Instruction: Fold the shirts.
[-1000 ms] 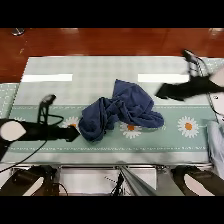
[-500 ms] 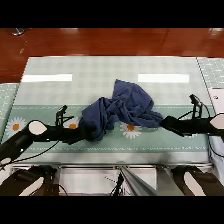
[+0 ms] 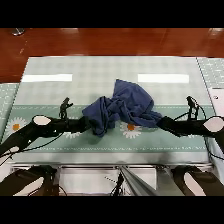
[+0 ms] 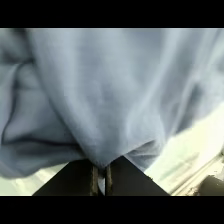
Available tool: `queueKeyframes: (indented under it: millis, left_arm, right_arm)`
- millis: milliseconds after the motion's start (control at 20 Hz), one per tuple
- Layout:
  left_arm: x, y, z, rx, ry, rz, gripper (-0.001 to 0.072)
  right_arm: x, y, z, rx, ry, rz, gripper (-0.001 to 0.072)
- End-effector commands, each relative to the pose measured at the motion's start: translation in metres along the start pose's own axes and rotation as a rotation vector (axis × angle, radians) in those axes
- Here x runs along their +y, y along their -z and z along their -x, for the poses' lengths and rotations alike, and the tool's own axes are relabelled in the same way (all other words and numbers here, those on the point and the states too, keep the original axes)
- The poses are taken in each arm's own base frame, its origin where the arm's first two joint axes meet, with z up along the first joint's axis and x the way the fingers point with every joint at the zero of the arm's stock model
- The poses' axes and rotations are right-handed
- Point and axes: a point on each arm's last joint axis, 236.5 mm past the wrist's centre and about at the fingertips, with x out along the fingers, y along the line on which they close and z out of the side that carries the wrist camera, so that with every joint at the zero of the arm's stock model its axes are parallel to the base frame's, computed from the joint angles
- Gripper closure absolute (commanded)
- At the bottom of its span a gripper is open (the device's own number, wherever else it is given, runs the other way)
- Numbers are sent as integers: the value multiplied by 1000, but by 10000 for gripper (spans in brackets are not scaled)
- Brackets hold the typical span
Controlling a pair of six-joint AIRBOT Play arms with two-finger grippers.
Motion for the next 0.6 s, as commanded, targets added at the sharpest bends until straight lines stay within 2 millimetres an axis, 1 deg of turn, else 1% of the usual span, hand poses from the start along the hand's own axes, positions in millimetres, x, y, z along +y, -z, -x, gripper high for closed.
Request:
queueKeyframes:
  millis: [0,50,200,300,350,400,450,500,550]
  left_arm:
    - [-22,-9,2,1,53,-83,685]
    - [-27,-13,3,-6,60,-94,684]
    - [-37,-18,5,-12,77,-111,684]
    - [-39,-16,6,-1,83,-113,684]
    - [-38,-16,6,1,82,-116,684]
    - [-38,-17,6,-3,82,-130,684]
    - [-37,-21,8,-13,82,-130,684]
    - [-39,-26,13,-18,95,-121,684]
    - [-48,-36,24,-20,131,-121,684]
  right_arm:
    - [-8,-5,-16,11,18,-58,93]
    - [-7,-8,-23,14,6,-76,93]
    - [-4,-30,-39,-17,-16,-133,93]
    - [7,-41,-48,-5,-59,-159,94]
    - [13,-45,-52,7,-83,-175,107]
    - [19,-48,-57,22,-110,-188,201]
    - [27,-48,-60,45,-141,-178,444]
    - [38,-49,-57,70,-175,-120,691]
    - [50,-57,-47,74,-202,-55,683]
